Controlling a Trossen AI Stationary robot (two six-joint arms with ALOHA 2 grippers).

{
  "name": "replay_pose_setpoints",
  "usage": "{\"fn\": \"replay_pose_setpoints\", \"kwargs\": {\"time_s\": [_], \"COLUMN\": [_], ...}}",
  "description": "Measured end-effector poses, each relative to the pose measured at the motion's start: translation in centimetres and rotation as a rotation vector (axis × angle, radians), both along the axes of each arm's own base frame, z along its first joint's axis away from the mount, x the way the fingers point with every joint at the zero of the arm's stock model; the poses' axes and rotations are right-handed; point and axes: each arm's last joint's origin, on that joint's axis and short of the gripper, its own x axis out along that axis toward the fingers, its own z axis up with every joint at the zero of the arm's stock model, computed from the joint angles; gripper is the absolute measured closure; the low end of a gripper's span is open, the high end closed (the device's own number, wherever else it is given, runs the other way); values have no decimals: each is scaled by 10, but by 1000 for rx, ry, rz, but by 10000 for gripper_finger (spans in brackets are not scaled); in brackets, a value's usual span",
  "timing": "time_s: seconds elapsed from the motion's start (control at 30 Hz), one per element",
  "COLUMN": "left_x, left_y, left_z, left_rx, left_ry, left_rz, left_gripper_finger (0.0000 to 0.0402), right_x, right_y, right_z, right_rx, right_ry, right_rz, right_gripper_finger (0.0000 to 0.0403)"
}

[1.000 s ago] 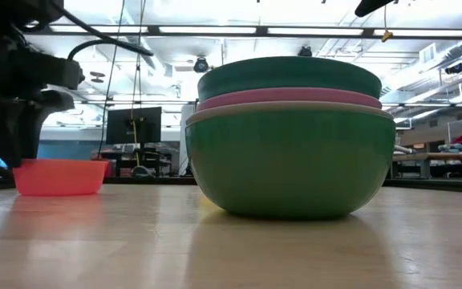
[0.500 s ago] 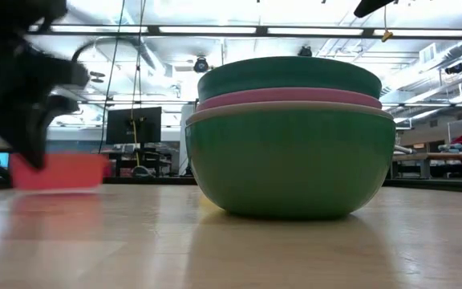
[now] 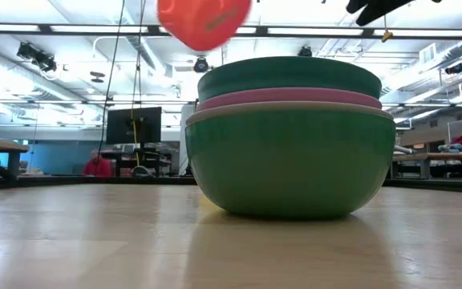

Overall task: Nest bowls inside each other
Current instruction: Stack the light orange bowl on top of the light blue bowl, then stack the light yellow bowl on top of the light orange bowl

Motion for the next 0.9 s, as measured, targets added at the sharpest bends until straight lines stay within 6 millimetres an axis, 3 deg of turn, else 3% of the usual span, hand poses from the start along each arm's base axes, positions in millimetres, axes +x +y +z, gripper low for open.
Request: {"fn": "replay_pose_setpoints", "kwargs": {"time_s": [0.23, 0.43, 0.9], "left_x": [51, 73, 84], "left_y": [-17, -26, -33], "left_z": [-42, -62, -54], "left_rx": [-20, -73, -201], "left_ry": [90, 146, 161], "left_rz": [-71, -80, -110], "left_gripper_finger": [399, 396, 309], "right_x": [-10, -16, -17], "right_y": [11, 16, 15], "right_z": [1, 0, 0], "right_rx": [-21, -13, -11], "right_ry": [-46, -54, -49], "right_rz": [8, 8, 9], "right_gripper_finger": [253, 253, 253]}}
